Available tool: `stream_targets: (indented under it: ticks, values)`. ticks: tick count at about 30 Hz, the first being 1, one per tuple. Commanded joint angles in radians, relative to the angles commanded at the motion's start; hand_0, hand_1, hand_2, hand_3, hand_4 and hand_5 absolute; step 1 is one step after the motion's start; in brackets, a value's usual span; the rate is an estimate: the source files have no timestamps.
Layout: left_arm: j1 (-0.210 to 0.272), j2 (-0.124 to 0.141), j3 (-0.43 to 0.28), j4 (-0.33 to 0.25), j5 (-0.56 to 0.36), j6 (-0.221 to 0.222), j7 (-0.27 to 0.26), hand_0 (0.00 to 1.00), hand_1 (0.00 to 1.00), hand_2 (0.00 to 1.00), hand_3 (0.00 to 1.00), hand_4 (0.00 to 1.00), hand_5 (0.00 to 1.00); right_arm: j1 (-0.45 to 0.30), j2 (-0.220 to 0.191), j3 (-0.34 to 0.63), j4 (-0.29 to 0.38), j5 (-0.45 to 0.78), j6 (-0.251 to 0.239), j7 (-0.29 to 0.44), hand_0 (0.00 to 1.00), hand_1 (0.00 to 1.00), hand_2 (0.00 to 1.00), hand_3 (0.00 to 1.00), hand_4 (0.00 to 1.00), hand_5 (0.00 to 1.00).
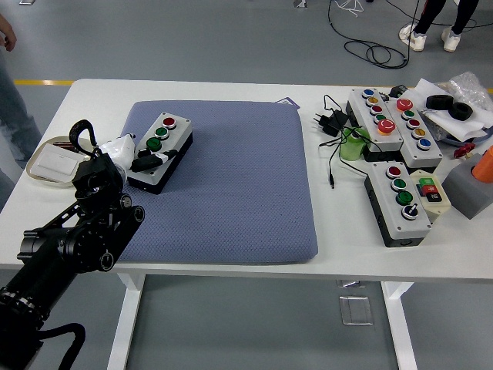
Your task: Pick up the button,place it on the desk,press the button,press the button
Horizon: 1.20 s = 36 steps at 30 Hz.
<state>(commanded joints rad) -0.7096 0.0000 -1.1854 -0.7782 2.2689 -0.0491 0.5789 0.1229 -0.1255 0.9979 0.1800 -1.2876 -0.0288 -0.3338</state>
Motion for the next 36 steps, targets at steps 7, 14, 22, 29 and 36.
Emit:
stream_targets:
  ticks: [7, 14, 22, 29, 36]
  values:
    - [-0.004, 0.000, 0.014, -0.032, 0.000, 0.008, -0.004, 0.812, 0.963, 0.998, 0.998, 0.998, 0.652, 0.001, -0.001, 0.001, 0.000, -0.001, 0.000, -0.001, 0.645, 0.638, 0.667, 0.584, 0.380, 0.238]
    - [-0.016, 0.000, 0.015, -0.023, 0.000, -0.007, -0.006, 0.822, 0.955, 0.998, 0.998, 0.991, 0.625, 0.001, -0.002, 0.003, 0.000, -0.004, 0.001, -0.001, 0.645, 0.637, 0.667, 0.584, 0.380, 0.237]
    - [-0.016, 0.000, 0.020, -0.002, 0.000, -0.032, -0.002, 0.821, 0.954, 0.998, 0.998, 0.990, 0.625, 0.002, -0.001, 0.004, 0.000, -0.006, 0.000, -0.001, 0.645, 0.636, 0.667, 0.584, 0.380, 0.237]
    - [-0.022, 0.000, 0.017, 0.008, 0.000, -0.025, -0.001, 0.800, 0.946, 0.998, 0.998, 0.988, 0.626, 0.002, -0.002, 0.004, 0.000, -0.006, 0.000, -0.001, 0.645, 0.638, 0.668, 0.583, 0.380, 0.237]
    - [-0.025, 0.000, 0.008, 0.024, 0.000, 0.002, 0.003, 0.699, 0.878, 0.998, 0.998, 0.938, 0.561, -0.001, -0.003, 0.000, 0.000, -0.006, 0.001, -0.002, 0.645, 0.636, 0.667, 0.584, 0.380, 0.237]
